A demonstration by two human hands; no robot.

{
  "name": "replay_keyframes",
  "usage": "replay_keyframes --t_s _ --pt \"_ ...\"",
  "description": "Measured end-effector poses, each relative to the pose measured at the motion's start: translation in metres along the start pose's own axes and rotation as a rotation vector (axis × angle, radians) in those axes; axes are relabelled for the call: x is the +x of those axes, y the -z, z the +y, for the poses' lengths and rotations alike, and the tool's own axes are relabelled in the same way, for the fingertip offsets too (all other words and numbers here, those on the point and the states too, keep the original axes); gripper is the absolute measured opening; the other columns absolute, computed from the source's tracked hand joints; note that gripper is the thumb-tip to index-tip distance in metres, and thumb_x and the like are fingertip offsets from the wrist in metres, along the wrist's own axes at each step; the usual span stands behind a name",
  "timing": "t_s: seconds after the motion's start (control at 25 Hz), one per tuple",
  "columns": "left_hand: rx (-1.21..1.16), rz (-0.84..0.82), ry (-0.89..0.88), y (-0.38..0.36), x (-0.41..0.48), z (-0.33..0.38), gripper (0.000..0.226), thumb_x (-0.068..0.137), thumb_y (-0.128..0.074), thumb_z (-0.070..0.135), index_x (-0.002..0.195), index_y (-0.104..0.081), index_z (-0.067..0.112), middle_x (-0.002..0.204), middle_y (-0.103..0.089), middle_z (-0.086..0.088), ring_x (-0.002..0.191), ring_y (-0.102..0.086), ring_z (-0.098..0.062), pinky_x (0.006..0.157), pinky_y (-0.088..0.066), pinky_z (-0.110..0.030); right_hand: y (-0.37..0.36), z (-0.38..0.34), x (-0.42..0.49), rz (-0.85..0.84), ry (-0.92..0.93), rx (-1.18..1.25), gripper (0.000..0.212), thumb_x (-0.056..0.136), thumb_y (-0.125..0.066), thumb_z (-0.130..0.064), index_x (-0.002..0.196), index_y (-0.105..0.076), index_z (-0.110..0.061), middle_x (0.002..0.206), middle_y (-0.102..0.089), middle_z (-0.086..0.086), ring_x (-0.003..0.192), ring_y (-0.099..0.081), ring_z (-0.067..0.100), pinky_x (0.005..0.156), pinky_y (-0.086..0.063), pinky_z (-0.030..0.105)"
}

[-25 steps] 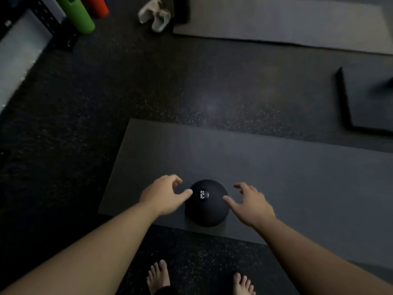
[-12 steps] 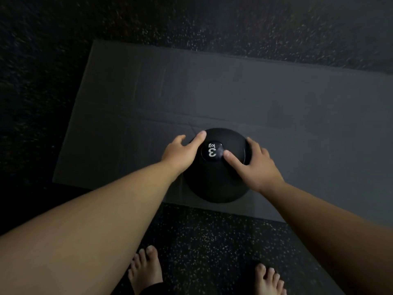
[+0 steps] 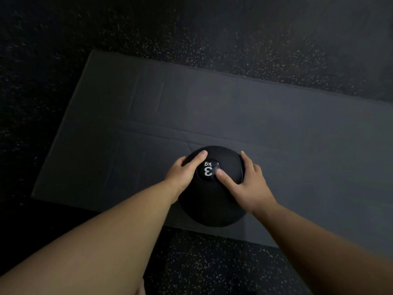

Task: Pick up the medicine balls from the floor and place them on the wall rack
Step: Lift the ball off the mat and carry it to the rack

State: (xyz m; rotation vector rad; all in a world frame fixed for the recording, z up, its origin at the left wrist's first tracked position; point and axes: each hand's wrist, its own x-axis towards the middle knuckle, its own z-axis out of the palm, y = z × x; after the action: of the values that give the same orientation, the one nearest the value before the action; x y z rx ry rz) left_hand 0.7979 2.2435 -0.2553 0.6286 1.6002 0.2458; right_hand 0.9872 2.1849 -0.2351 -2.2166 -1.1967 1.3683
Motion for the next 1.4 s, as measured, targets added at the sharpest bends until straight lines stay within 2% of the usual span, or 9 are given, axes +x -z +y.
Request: replay_keyframes --t_s 0.12,0.32,0.44,0.6,0.8,0.92,1.0,1.28,1.4 --pt "-0.078 0.051 -0.004 -0.006 -0.004 -0.003 0.071 0.074 -0.083 0.072 0.131 -0.068 0.033 0.120 -0.075 0.002 0.104 -0.073 -0.020 0.083 -0.057 -0.038 -0.006 0.000 -0.007 0.060 0.001 0.054 0.124 0.056 -0.061 -0.096 0.161 -0.023 -0.041 0.159 -0.033 0.002 0.146 -0.038 0.029 0.116 -0.040 0.052" --pt "-0.148 0.123 -0.057 0.006 -0.050 0.003 0.081 0.052 -0.077 0.079 0.120 -0.073 0.035 0.113 -0.079 0.004 0.104 -0.076 -0.021 0.092 -0.062 -0.043 -0.006 -0.027 -0.042 0.152 0.064 0.093 0.118 0.056 -0.064 -0.092 0.157 -0.032 -0.040 0.153 -0.039 -0.002 0.143 -0.040 0.023 0.113 -0.041 0.048" --pt "-0.283 0.182 -0.104 0.045 -0.101 0.029 0.057 0.068 -0.085 0.067 0.111 -0.078 0.030 0.102 -0.083 0.004 0.094 -0.079 -0.017 0.081 -0.063 -0.034 0.006 -0.090 -0.074 0.158 0.166 0.073 0.117 0.056 -0.066 -0.091 0.156 -0.036 -0.038 0.151 -0.042 -0.002 0.141 -0.041 0.021 0.114 -0.042 0.046" --pt "-0.377 0.288 -0.216 0.134 -0.205 0.101 0.046 0.079 -0.086 0.057 0.111 -0.079 0.025 0.100 -0.084 0.001 0.086 -0.080 -0.012 0.068 -0.060 -0.024 0.037 -0.230 -0.129 0.077 0.338 0.026 0.118 0.056 -0.064 -0.094 0.157 -0.034 -0.041 0.149 -0.041 -0.006 0.142 -0.040 0.021 0.113 -0.042 0.046" --pt "-0.416 0.484 -0.364 0.273 -0.376 0.230 0.094 0.068 -0.076 0.078 0.146 -0.065 0.028 0.138 -0.071 -0.005 0.122 -0.069 -0.028 0.105 -0.057 -0.049 0.081 -0.454 -0.230 -0.006 0.608 0.039 0.118 0.054 -0.059 -0.101 0.155 -0.027 -0.050 0.152 -0.035 -0.007 0.143 -0.035 0.023 0.109 -0.042 0.045" --pt "-0.470 0.621 -0.500 0.360 -0.484 0.293 0.090 0.079 -0.076 0.075 0.154 -0.058 0.029 0.146 -0.065 -0.005 0.123 -0.065 -0.027 0.098 -0.055 -0.042 0.099 -0.586 -0.305 -0.029 0.757 0.061 0.115 0.049 -0.058 -0.104 0.150 -0.022 -0.059 0.155 -0.032 -0.007 0.146 -0.032 0.027 0.109 -0.043 0.053" --pt "-0.504 0.710 -0.591 0.418 -0.559 0.325 0.085 0.082 -0.078 0.071 0.151 -0.060 0.026 0.138 -0.068 -0.003 0.116 -0.065 -0.022 0.087 -0.053 -0.033 0.103 -0.668 -0.363 -0.034 0.869 0.089 0.114 0.050 -0.057 -0.103 0.150 -0.024 -0.059 0.157 -0.032 -0.004 0.147 -0.031 0.029 0.110 -0.042 0.054" --pt "-0.491 1.009 -0.798 0.600 -0.817 0.366 0.085 0.049 -0.068 0.086 0.113 -0.078 0.031 0.107 -0.082 0.006 0.104 -0.076 -0.020 0.098 -0.060 -0.040 0.071 -0.887 -0.571 -0.079 1.204 0.237 0.114 0.056 -0.062 -0.094 0.154 -0.038 -0.042 0.148 -0.044 0.007 0.140 -0.042 0.036 0.114 -0.040 0.051" --pt "-0.469 1.145 -0.850 0.663 -0.894 0.362 0.077 0.049 -0.063 0.090 0.103 -0.074 0.037 0.099 -0.077 0.013 0.095 -0.073 -0.012 0.081 -0.057 -0.028 0.046 -0.953 -0.642 -0.132 1.324 0.297 0.115 0.057 -0.063 -0.091 0.155 -0.042 -0.035 0.145 -0.045 0.011 0.139 -0.043 0.035 0.117 -0.037 0.046"
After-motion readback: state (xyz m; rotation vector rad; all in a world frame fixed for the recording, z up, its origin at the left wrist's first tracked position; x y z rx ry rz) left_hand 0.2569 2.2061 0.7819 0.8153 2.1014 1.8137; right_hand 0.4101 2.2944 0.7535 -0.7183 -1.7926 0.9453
